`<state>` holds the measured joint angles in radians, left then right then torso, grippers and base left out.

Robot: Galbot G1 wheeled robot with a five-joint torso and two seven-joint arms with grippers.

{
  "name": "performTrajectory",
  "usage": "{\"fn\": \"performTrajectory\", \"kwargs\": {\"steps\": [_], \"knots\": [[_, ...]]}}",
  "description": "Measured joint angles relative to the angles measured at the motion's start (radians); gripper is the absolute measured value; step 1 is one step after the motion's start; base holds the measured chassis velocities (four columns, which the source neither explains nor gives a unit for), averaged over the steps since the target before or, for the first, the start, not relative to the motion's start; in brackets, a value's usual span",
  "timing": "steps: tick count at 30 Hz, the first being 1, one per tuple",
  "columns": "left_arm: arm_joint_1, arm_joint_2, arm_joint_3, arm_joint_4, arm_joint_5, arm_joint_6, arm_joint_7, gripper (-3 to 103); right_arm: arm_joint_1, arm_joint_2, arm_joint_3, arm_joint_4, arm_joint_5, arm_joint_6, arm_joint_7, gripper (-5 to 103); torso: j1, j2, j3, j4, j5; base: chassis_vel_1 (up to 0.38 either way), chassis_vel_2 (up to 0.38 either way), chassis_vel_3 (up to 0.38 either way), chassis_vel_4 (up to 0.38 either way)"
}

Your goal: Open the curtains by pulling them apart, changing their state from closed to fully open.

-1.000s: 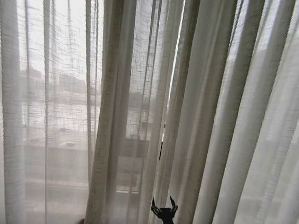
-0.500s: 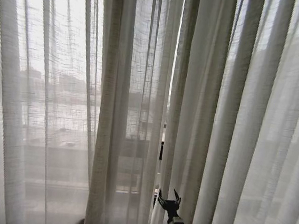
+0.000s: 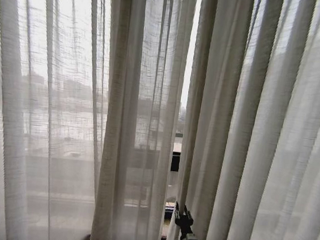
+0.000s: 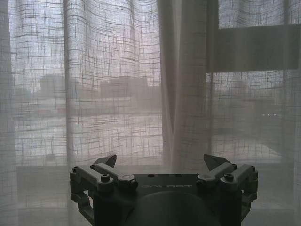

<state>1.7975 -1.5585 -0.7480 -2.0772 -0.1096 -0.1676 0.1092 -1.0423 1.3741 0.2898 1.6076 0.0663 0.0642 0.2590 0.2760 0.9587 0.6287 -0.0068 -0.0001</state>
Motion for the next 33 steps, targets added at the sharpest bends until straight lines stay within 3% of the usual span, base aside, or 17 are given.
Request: {"fn": "performTrajectory", "kwargs": {"steps": [4,6,11,33], "knots": [[0.0,-0.006,0.002,0.005,0.005,-0.001,0.001,100,-0.007,0.0,0.001,0.014,0.009,-0.011,-0.028,4,0.0,0.0,0.0,0.0001,0.0,0.0,0.0,0.0,0.0],[0.0,-0.008,0.004,0.005,0.006,-0.002,0.001,100,-0.008,0.0,0.002,0.02,0.013,-0.02,-0.037,2,0.0,0.0,0.0,0.0001,0.0001,0.0,0.0,0.0,0.0],[0.007,-0.014,0.008,0.003,0.012,-0.003,0.005,100,-0.007,0.0,0.004,0.051,0.062,-0.055,-0.059,0,0.0,0.0,0.0,0.0001,0.0,0.0,0.0,0.0,0.0],[0.016,-0.023,0.02,0.0,0.033,-0.007,0.009,100,-0.023,0.0,0.033,0.075,0.142,-0.031,-0.122,0,0.0,0.0,0.0,0.0,0.0001,0.0,0.0,0.0,0.0]]}}
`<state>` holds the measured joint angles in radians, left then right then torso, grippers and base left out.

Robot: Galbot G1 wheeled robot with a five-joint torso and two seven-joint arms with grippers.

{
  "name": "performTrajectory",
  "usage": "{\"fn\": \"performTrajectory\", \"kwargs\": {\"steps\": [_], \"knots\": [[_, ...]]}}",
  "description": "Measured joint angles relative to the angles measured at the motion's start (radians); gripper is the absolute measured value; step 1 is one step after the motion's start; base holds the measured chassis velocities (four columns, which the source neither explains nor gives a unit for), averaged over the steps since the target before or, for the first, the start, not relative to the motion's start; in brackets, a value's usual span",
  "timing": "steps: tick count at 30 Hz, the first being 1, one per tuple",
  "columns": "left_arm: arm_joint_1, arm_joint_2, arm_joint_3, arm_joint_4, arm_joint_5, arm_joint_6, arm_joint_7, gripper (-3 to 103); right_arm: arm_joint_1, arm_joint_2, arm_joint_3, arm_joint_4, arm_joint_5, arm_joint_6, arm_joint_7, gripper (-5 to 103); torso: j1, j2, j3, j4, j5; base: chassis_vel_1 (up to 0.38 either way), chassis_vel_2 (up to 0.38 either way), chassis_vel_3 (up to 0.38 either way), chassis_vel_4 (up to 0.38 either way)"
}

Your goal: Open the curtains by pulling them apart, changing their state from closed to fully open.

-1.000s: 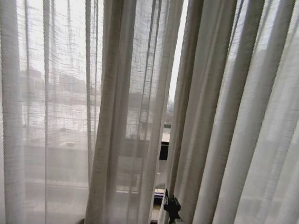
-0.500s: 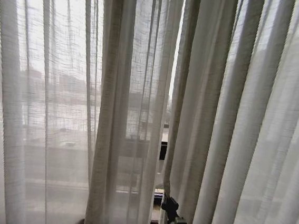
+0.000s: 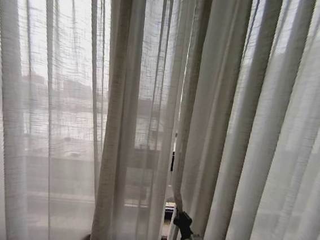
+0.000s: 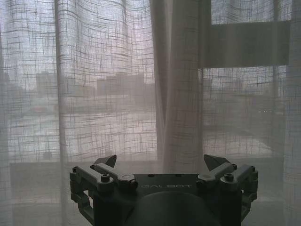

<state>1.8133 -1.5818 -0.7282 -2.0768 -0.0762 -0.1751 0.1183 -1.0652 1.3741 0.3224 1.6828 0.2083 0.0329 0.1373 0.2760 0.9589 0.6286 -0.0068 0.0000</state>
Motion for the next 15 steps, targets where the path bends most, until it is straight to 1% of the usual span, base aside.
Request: {"fn": "performTrajectory", "kwargs": {"steps": [15], "knots": [[-0.008,0.004,0.001,0.01,0.002,0.0,0.001,100,-0.002,0.0,0.014,-0.006,0.015,0.0,-0.015,0,0.0,0.0,0.0,0.0,0.0,0.0,0.0,0.0,0.0]]}}
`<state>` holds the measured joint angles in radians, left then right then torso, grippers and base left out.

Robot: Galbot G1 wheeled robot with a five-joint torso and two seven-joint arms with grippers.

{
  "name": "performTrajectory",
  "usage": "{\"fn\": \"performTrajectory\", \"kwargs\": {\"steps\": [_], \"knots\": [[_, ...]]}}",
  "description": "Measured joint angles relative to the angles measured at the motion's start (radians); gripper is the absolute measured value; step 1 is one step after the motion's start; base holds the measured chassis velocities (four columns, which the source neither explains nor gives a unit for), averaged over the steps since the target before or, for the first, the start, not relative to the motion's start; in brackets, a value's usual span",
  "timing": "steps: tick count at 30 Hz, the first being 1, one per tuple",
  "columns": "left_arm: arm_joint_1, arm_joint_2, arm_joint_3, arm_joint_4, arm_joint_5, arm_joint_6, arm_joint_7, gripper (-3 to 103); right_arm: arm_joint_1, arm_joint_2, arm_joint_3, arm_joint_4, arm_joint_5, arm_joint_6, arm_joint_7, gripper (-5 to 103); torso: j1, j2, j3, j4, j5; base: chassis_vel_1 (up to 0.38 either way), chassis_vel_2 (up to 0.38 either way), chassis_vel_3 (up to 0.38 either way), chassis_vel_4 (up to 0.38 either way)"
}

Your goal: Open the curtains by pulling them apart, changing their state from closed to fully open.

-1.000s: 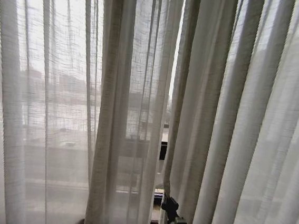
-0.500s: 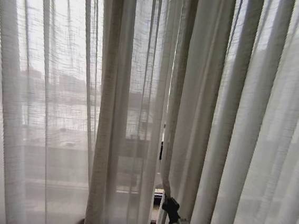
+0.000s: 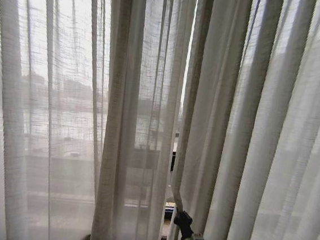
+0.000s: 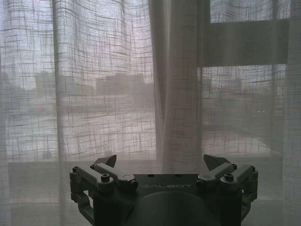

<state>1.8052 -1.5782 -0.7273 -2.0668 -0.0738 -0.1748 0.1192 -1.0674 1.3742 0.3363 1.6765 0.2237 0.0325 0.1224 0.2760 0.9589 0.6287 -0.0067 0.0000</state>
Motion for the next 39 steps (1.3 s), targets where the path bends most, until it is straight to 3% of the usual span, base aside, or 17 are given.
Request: {"fn": "performTrajectory", "kwargs": {"steps": [39], "knots": [[-0.021,-0.009,0.007,0.029,0.007,0.001,0.002,100,-0.046,0.0,0.108,0.011,0.041,0.001,-0.011,0,0.0,0.0,0.0,0.0001,-0.0001,-0.113,-0.108,0.112,0.111]]}}
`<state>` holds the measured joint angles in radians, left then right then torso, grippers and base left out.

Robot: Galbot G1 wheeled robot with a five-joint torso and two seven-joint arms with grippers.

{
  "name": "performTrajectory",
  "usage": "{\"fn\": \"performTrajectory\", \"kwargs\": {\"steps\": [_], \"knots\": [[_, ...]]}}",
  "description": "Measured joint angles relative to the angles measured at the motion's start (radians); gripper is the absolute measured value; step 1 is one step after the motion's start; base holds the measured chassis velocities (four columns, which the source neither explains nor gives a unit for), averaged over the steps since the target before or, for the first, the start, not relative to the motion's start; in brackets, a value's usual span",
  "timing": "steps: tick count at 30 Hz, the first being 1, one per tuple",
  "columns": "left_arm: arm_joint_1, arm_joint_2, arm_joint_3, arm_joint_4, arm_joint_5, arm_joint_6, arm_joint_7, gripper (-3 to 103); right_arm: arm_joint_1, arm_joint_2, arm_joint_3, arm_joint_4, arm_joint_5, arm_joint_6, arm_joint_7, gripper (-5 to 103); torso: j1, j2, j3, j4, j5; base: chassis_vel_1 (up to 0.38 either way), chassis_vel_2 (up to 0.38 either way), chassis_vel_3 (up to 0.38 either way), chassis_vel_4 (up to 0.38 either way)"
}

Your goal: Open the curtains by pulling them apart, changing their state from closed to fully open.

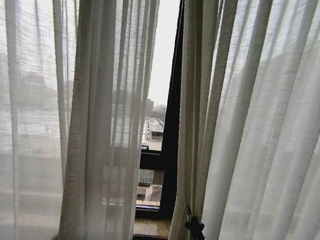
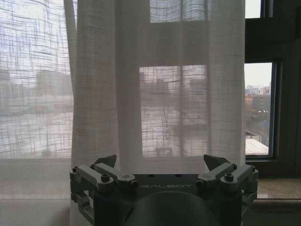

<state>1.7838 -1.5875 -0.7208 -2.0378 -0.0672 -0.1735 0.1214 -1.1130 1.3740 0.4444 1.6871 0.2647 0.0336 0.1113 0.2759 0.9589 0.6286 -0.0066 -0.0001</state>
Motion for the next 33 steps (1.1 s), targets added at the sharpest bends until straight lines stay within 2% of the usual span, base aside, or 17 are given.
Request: {"fn": "performTrajectory", "kwargs": {"steps": [15,33], "knots": [[0.001,0.008,-0.005,-0.004,-0.003,0.001,0.0,100,0.021,0.0,0.061,-0.041,0.072,-0.004,-0.003,0,0.0,0.0,0.0,0.0,0.0,-0.119,-0.118,0.11,0.111],[0.009,0.005,-0.005,-0.008,-0.002,0.001,0.0,100,0.04,0.0,0.098,-0.078,0.112,0.001,-0.005,0,0.0,0.0,0.0,-0.0001,0.0001,-0.151,-0.145,0.153,0.154]]}}
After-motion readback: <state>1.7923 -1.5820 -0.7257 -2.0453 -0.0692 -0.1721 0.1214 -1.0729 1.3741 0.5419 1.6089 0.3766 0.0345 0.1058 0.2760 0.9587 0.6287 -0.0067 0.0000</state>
